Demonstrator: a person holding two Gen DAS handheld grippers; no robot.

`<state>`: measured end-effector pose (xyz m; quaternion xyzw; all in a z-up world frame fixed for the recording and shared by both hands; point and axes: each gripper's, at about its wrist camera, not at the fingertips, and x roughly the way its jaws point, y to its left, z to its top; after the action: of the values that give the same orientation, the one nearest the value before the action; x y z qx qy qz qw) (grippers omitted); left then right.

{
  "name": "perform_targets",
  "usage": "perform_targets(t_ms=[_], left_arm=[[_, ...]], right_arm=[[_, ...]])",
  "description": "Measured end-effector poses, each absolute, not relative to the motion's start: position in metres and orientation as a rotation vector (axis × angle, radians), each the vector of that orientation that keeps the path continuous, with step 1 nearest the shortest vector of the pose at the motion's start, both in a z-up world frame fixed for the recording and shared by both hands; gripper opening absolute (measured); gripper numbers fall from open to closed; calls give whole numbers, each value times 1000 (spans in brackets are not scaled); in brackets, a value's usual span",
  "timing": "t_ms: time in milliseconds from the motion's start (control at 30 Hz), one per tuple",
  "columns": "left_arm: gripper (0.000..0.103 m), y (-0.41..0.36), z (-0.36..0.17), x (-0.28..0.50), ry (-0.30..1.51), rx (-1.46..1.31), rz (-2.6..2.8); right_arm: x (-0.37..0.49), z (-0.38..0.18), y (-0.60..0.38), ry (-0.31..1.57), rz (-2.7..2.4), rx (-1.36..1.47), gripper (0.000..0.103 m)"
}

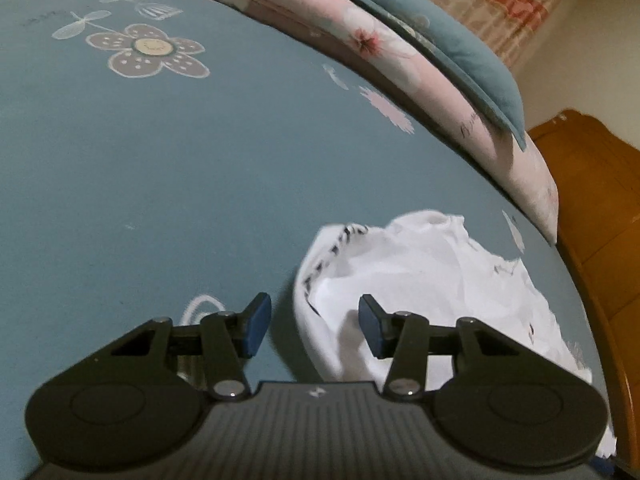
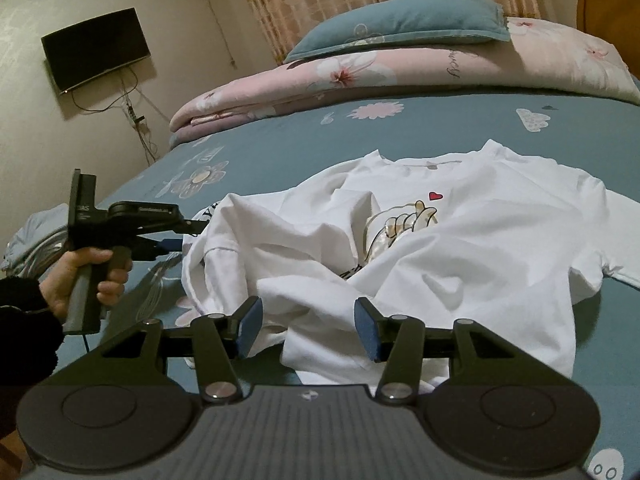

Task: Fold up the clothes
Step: 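Grasp the shirt edge with the left tool near the printed text, then lift the 'OH,YES!' sleeve with the left tool and pull it outward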

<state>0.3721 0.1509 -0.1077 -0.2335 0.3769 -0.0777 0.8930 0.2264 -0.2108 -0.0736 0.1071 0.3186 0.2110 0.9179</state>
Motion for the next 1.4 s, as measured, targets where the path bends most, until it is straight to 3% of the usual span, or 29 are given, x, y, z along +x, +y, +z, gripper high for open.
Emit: perform_targets(t_ms=[33,100,133,300,833,1133,1200,1400], left_arm=[[45,148,-106,371,784,-466,-173],[16,144,-103,370,779,-415,-163],[9,141,-101,369,777,-391,-157],[2,147,-82,374,760,-335,-92],[1,170,-19,423,695,-154,37],[2,170,-52,470,799,-77,103],[9,169,-66,477,839,-74,116],[15,176,-74,468,875,-106,114]], right_arm=[[226,-74,-211,656,435,220,56],[226,-74,-210,657,433,218,56],[226,-74,-210,659,434,216,56],[224,-73,-206,658,428,194,56],[223,-73,-206,660,426,189,56],[223,-75,-207,665,425,179,56],[223,-75,-208,667,426,178,56],[224,-75,-207,669,428,173,57]])
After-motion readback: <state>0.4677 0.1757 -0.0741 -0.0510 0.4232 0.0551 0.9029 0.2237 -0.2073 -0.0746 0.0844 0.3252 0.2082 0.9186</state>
